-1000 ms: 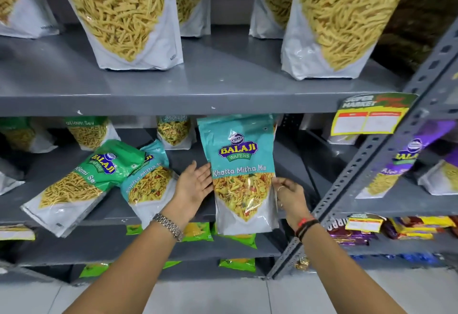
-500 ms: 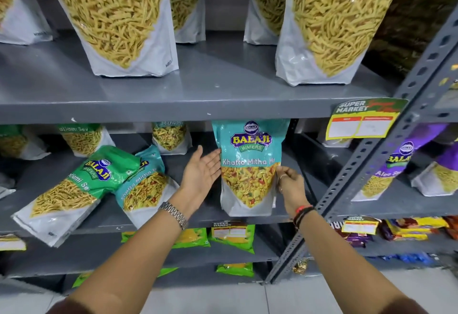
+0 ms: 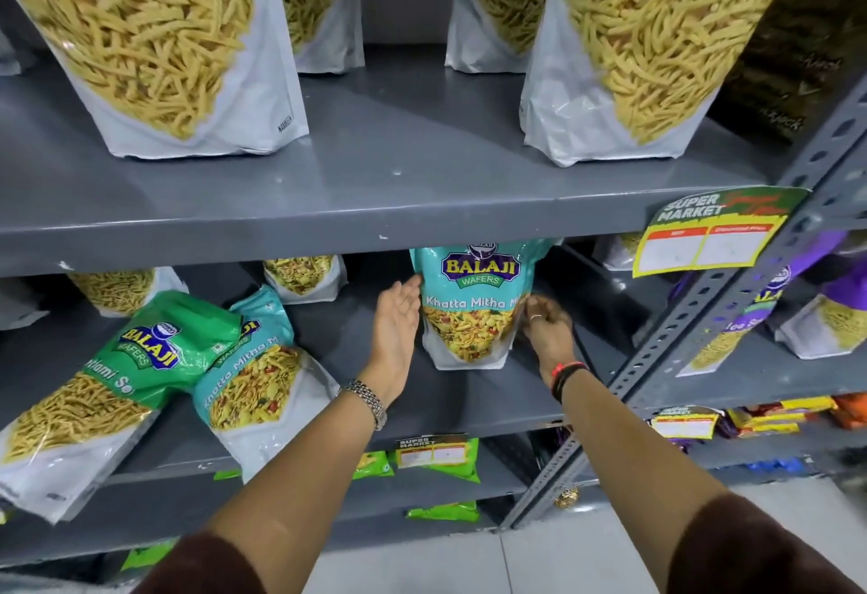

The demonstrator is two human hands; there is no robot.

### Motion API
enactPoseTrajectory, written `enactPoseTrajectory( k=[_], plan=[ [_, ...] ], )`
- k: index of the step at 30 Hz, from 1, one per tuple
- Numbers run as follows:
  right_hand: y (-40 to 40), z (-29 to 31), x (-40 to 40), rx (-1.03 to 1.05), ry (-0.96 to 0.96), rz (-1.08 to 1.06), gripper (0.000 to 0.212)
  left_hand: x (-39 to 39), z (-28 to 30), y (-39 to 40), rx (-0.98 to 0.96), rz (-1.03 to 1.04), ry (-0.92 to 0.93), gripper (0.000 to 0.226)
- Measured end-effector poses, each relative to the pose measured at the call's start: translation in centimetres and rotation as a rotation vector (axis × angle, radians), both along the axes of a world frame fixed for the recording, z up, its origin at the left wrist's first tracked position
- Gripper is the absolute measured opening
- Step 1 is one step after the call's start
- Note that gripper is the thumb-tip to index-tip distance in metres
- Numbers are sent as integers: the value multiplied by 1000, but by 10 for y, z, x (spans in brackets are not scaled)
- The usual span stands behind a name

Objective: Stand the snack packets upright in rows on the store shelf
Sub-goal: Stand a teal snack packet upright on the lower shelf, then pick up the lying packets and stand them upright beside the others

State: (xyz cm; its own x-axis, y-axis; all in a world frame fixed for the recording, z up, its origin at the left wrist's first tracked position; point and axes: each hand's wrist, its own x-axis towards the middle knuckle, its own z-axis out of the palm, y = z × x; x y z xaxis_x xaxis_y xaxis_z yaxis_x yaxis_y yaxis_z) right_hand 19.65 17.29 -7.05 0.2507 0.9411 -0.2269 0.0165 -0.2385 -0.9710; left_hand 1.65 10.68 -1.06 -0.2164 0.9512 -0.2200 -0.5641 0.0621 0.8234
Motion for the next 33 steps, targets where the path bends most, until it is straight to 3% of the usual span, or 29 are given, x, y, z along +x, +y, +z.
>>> enactPoseTrajectory(
  k=[5,9,12,17,19,21,25,29,33],
  plan=[
    [-24,4,16,-117,32,-36,25,-19,-7,-26,-16,64,185,46],
    [-55,1,10,-198,24,119,27,-51,-9,-66,1,285,290,38],
    [-73,-1,-14,-236,-16,275,27,-81,-16,-94,-63,455,272,21],
    [-87,1,-79,-206,-42,461,29,-135,-33,-125,-239,719,201,21],
    [-89,-1,-112,-189,-65,496,30,-157,-43,-134,-341,684,183,16],
    [-87,0,-141,-139,-101,538,30,-181,-60,-135,-437,591,165,29],
    [-71,-3,-195,-40,-191,582,25,-217,-80,-126,-582,490,165,12],
    [-56,-6,-237,-171,-362,618,16,-227,-81,-121,-609,308,58,28],
    [-58,-9,-258,-276,-406,621,36,-237,-95,-120,-645,266,0,43]
  ],
)
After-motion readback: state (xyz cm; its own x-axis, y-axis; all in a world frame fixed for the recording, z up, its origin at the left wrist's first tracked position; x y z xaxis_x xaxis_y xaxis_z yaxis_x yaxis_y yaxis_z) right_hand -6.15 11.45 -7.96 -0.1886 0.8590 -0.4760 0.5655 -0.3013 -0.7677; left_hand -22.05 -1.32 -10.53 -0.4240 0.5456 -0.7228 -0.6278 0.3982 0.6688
